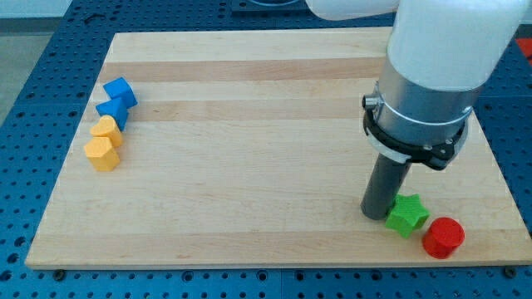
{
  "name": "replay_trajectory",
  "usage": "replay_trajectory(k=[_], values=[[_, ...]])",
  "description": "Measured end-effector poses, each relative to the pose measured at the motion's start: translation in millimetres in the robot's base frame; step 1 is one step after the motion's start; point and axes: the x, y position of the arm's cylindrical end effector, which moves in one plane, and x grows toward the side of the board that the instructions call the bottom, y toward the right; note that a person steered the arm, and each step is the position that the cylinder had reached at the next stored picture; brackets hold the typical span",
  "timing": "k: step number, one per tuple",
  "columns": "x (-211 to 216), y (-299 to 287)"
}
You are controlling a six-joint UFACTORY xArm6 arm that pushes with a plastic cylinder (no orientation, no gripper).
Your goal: Push the green star along with red circle a bit right
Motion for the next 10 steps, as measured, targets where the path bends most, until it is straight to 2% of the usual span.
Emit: replay_trajectory(k=[1,7,9,10], values=[[21.5,-8.1],[7.9,30.5],[35.1,-12.1],[55.1,-7.7]])
